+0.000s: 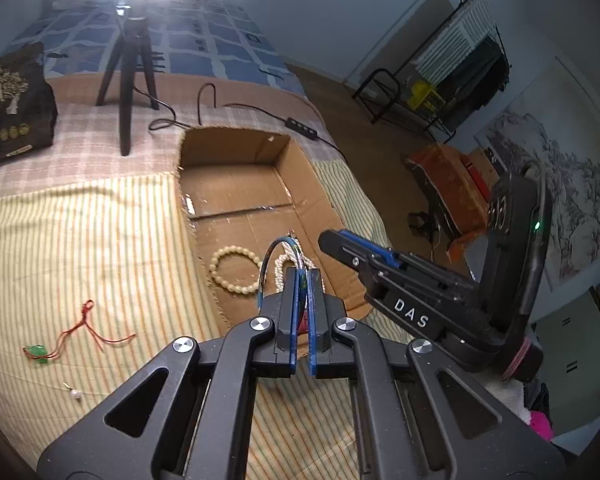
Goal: Organize jewelry
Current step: 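Carry bangle and pearl earring into the cardboard box and open both tools, then move left tool to green jade pendant while right tool approaches second pearl earring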
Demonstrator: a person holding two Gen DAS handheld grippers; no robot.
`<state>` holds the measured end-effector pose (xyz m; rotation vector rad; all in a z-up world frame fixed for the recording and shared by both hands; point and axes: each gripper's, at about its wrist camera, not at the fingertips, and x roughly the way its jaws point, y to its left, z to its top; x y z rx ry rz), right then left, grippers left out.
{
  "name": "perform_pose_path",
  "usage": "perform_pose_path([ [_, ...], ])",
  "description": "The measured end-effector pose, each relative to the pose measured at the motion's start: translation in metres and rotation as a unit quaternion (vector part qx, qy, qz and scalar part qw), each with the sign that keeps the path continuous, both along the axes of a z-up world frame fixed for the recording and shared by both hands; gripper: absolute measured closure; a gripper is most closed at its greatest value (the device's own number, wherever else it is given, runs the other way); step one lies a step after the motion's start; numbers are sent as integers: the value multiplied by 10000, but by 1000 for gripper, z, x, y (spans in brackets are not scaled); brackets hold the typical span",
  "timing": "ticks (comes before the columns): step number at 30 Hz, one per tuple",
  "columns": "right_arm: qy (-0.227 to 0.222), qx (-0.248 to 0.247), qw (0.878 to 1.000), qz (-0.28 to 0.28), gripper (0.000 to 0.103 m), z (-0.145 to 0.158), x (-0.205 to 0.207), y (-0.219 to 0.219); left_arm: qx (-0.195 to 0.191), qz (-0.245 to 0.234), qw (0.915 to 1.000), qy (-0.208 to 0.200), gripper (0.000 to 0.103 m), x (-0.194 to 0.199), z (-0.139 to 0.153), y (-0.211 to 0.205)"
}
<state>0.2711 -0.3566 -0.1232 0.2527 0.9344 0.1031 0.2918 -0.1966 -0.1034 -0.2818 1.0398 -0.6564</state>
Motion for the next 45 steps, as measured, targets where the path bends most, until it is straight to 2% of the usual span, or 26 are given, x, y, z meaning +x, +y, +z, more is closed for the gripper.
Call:
perform_pose_path([
  [5, 28, 17, 10000, -88, 84, -2, 0, -7, 87, -124, 9999, 27, 102, -2, -5, -8],
  [7, 30, 22, 9999, -150, 76, -2, 0, -9, 148, -114, 9998, 72, 102, 0, -7, -9],
  [12, 15, 47, 9997, -256, 73, -1, -1, -13, 255, -75, 9996, 79, 102, 4, -11, -6],
  [21, -26, -9, 9997, -259, 61, 1, -3, -11, 451, 81, 9989, -40, 102, 0, -7, 14],
  [23, -53, -21, 9997, -244, 57, 3, -3, -9, 484, 120, 9987, -75, 102, -1, -5, 19],
  [25, -89, -62, 9997, -234, 48, 6, -5, -5, 528, 170, 9984, -110, 102, -1, -4, 28],
  [32, -143, -124, 9998, -112, 35, 10, -7, 9, 715, 372, 9965, -223, 102, -1, -1, 57],
  [35, -198, -153, 9997, -9, 31, 14, -8, 18, 876, 442, 9946, -340, 102, -2, 1, 71],
  [39, -341, -158, 9990, 239, 18, 21, -12, 35, 1279, 487, 9886, -621, 102, -6, 2, 93],
  [42, -449, -185, 9976, 486, 17, 25, -16, 51, 1584, 459, 9837, -714, 102, -10, -4, 110],
  [45, -461, -225, 9965, 654, 17, 25, -17, 64, 1688, 512, 9824, -614, 102, -12, -13, 129],
])
